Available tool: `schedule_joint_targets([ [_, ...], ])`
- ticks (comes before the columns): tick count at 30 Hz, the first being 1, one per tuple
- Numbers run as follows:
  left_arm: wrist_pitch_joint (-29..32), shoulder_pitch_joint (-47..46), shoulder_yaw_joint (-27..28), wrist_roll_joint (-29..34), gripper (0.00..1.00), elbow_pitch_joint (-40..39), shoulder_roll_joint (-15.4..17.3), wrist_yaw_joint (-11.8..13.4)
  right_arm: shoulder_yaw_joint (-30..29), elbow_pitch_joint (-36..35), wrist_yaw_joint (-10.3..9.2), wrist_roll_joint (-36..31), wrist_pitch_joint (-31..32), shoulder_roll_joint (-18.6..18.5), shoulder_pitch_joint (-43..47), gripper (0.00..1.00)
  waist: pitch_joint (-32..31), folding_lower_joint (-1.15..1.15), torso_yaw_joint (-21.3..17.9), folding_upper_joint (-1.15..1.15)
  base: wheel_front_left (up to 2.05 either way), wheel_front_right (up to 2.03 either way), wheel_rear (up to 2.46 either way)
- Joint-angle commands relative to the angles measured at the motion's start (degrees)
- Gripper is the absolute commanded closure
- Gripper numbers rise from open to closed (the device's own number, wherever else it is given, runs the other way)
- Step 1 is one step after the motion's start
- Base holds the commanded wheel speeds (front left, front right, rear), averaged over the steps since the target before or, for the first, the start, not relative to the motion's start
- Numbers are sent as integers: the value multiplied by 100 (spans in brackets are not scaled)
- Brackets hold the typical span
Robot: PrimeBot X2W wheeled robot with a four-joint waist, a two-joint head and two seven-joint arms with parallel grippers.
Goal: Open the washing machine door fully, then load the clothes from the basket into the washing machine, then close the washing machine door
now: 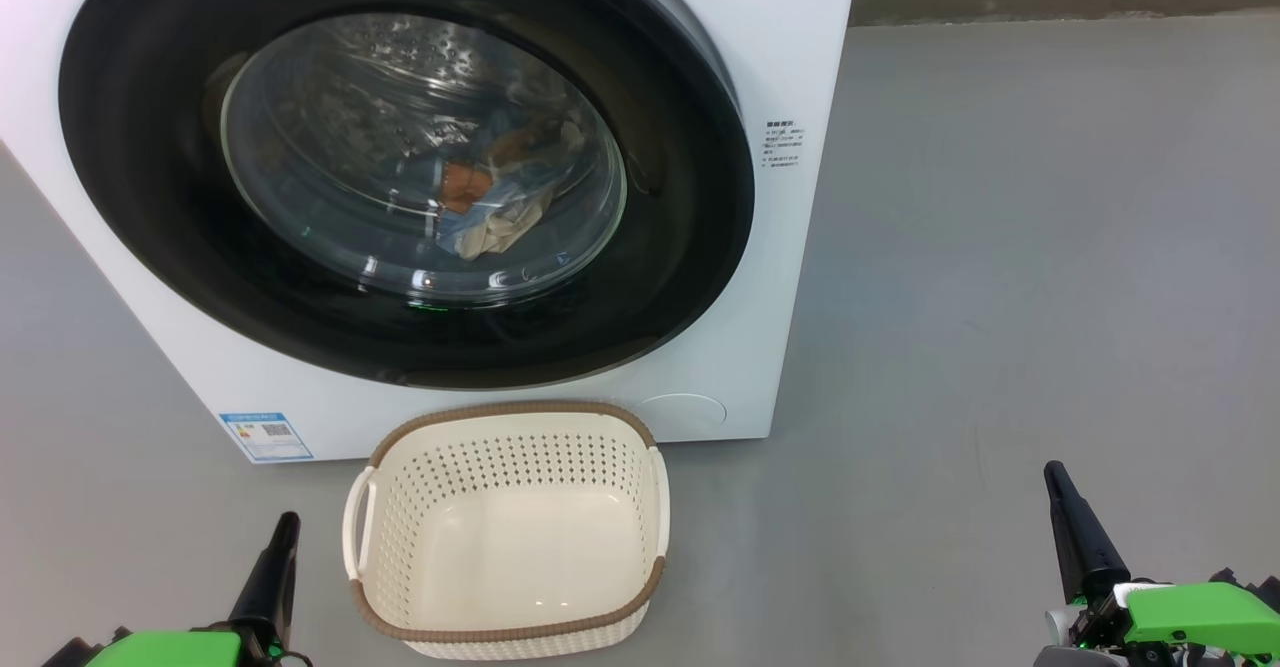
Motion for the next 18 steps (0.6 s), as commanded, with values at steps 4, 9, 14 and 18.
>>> schedule_joint_targets([
  [4, 35, -236, 202, -49, 100, -156, 58, -17, 138, -173, 9, 62, 45, -27, -231, 100, 0, 0, 0, 0, 0, 0, 0],
  [9, 34, -236, 202, -49, 100, -156, 58, -17, 138, -173, 9, 62, 45, -27, -231, 100, 0, 0, 0, 0, 0, 0, 0],
  [14, 34, -236, 201, -49, 100, -156, 58, -17, 139, -173, 9, 62, 45, -27, -231, 100, 0, 0, 0, 0, 0, 0, 0],
  [18, 34, -236, 201, -49, 100, -156, 58, -17, 139, -173, 9, 62, 45, -27, -231, 100, 0, 0, 0, 0, 0, 0, 0],
])
